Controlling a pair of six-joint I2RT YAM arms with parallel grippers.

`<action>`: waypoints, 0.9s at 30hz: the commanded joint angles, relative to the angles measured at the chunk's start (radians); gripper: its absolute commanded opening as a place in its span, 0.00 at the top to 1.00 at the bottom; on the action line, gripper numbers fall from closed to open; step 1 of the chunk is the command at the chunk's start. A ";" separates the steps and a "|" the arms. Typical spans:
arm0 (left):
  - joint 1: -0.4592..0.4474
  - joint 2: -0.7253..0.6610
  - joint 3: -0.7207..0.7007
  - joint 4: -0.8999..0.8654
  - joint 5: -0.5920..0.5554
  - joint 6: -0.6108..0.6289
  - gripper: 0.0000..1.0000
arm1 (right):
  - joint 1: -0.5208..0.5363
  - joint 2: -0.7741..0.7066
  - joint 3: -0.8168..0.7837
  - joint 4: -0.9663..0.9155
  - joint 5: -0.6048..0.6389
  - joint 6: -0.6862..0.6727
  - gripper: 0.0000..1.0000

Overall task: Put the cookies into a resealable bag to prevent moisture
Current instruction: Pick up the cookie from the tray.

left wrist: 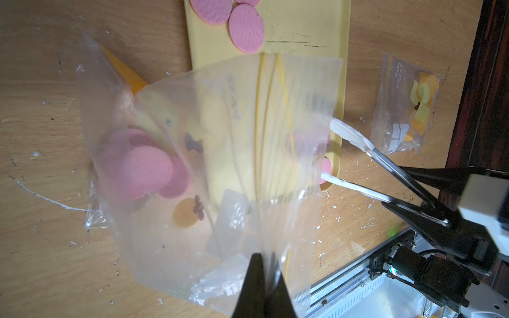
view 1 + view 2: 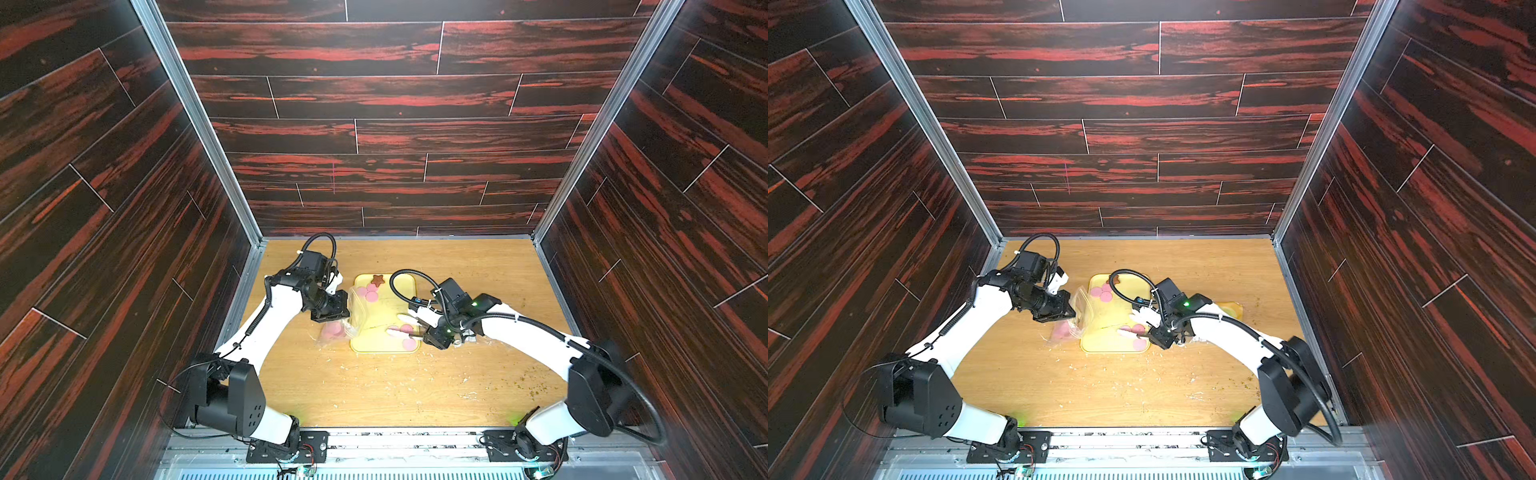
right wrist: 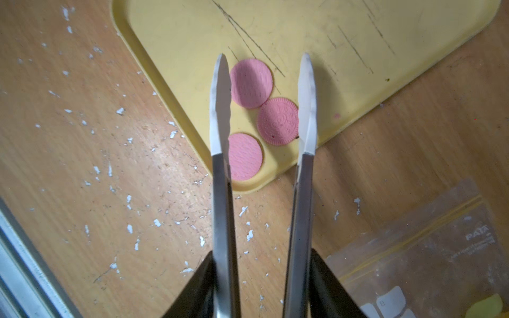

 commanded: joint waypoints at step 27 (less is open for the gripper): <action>0.005 -0.011 0.003 -0.013 -0.006 0.025 1.00 | 0.050 0.039 0.067 -0.038 0.084 -0.006 0.60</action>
